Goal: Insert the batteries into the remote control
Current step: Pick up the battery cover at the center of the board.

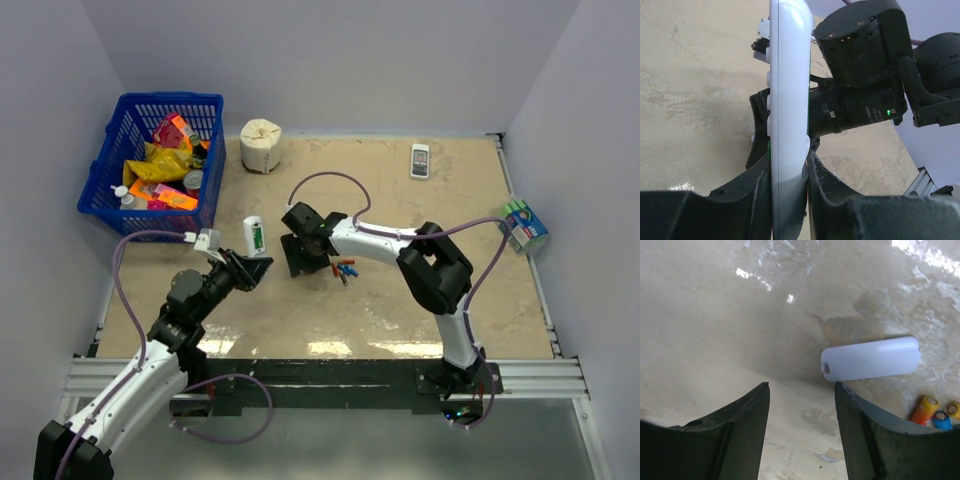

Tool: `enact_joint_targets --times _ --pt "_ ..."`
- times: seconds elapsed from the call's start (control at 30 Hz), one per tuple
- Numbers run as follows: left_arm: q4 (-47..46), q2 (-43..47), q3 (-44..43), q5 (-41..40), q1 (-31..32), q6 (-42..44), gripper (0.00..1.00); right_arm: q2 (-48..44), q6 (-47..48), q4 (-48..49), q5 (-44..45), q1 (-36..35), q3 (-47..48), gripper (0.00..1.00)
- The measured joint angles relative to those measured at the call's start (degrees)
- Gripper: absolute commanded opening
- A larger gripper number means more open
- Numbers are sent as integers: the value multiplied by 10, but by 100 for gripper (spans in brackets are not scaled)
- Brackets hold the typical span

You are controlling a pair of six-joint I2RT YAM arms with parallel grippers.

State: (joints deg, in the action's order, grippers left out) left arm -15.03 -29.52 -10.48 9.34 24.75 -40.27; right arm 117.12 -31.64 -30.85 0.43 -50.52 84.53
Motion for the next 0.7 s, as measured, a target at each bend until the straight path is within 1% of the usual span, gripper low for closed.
enact_joint_targets --times 0.2,0.3,0.4,0.53,0.7 --pt "9 6 0 0 0 0 0 46 19 14 -15 -1 63 61" --pt "10 6 0 0 0 0 0 73 42 17 -10 -1 103 61" --pt "11 7 0 0 0 0 0 85 79 24 -10 3 123 64" --pt "12 16 0 1 0 0 0 80 155 34 -15 15 129 70" --pt "15 39 0 3 0 -2 0 49 280 39 -33 35 126 72"
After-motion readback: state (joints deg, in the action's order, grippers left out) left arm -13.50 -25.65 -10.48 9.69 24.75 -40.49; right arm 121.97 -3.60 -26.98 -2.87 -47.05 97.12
